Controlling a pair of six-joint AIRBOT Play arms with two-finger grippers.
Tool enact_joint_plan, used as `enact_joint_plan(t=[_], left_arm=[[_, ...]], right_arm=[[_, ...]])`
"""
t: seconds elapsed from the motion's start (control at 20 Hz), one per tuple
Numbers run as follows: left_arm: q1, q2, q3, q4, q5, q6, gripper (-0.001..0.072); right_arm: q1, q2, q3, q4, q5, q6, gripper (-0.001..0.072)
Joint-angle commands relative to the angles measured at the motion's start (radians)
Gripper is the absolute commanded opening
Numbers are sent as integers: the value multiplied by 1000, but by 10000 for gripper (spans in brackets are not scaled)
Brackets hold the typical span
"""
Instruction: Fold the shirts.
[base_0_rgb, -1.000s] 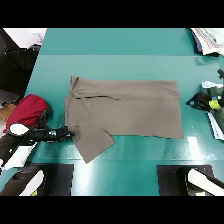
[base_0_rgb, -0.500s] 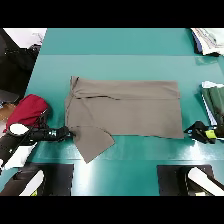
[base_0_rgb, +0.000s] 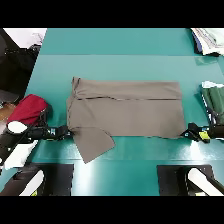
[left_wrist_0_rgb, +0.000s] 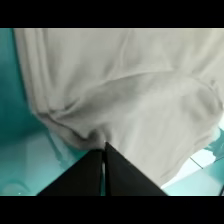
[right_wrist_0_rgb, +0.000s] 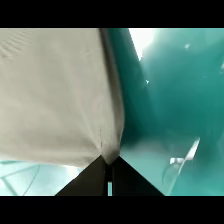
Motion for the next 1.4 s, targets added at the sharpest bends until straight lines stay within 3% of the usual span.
enact_joint_plan(t=[0.0, 0.25, 0.45, 0.65, 0.9, 1.35], left_arm=[[1, 1, 124, 57, -109, -6, 23], [1, 3, 210, 35, -282, -17, 23], [1, 3, 328, -39, -253, -21, 23], [1, -47, 527, -33, -122, -11, 23], [-80, -273, 678, -26, -46, 36, 25], [-130, -651, 884, -35, 141, 50, 27]], right_arm=[[-46, 124, 0, -29, 60, 0, 14], [-68, 327, 0, -185, 172, 1, 14], [-29, 374, 58, -136, 172, 23, 14], [84, 213, 238, -68, 102, 39, 13], [252, -61, 435, -61, -22, 79, 14], [298, -396, 730, -59, -54, 114, 16]])
